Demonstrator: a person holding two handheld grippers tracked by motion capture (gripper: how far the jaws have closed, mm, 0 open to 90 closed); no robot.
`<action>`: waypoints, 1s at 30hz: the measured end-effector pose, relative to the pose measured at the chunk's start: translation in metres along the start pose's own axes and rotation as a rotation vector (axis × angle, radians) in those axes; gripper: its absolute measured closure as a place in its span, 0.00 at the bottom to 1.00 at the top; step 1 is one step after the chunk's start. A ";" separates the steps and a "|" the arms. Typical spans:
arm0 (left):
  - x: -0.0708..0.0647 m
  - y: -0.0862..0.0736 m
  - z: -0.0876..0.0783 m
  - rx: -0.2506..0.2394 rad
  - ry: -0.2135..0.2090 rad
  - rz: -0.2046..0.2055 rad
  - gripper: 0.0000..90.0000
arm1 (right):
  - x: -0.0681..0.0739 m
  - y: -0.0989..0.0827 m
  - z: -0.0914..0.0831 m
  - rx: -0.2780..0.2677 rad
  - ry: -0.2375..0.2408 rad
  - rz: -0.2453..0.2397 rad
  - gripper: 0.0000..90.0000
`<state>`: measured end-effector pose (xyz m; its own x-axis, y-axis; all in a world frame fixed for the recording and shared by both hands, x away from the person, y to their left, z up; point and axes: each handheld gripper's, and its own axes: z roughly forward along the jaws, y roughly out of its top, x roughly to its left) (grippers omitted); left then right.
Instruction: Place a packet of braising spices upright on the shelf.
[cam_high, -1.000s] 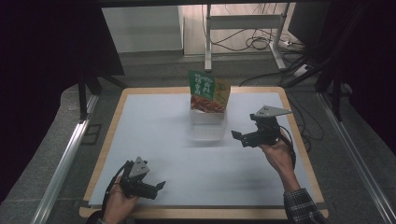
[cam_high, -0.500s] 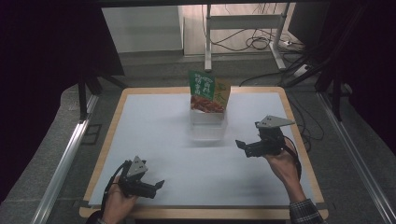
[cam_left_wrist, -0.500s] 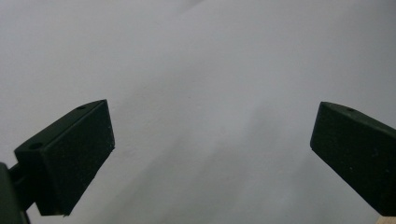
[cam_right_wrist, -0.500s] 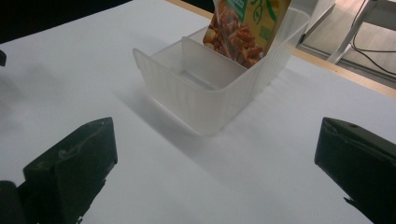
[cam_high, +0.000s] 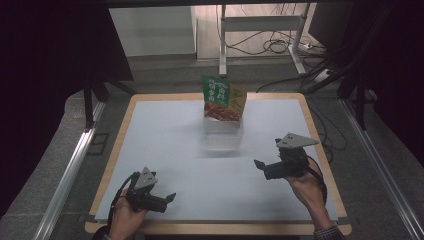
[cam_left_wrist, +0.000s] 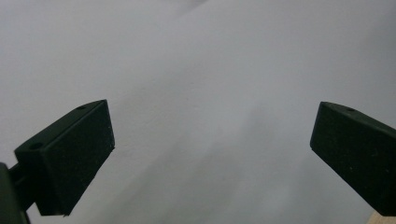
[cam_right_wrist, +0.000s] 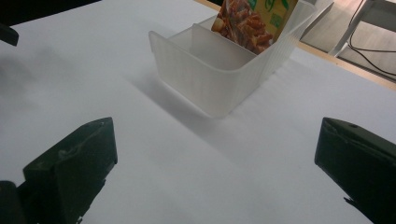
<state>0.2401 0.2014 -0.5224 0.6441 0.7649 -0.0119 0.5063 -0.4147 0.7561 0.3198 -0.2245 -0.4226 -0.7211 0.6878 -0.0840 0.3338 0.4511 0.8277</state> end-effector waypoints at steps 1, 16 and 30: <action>0.000 0.000 0.000 -0.001 -0.002 -0.002 0.00 | 0.001 -0.001 -0.002 -0.001 -0.002 0.000 0.00; -0.001 0.000 0.000 0.008 0.007 0.005 0.00 | 0.010 -0.035 -0.019 0.011 -0.028 0.011 0.00; -0.002 0.000 0.001 0.013 0.017 0.018 0.00 | 0.017 -0.065 -0.025 0.046 -0.029 0.054 0.00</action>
<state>0.2392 0.1999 -0.5229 0.6433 0.7655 0.0126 0.5021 -0.4343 0.7478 0.2712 -0.2563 -0.4639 -0.6840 0.7273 -0.0566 0.3992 0.4382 0.8054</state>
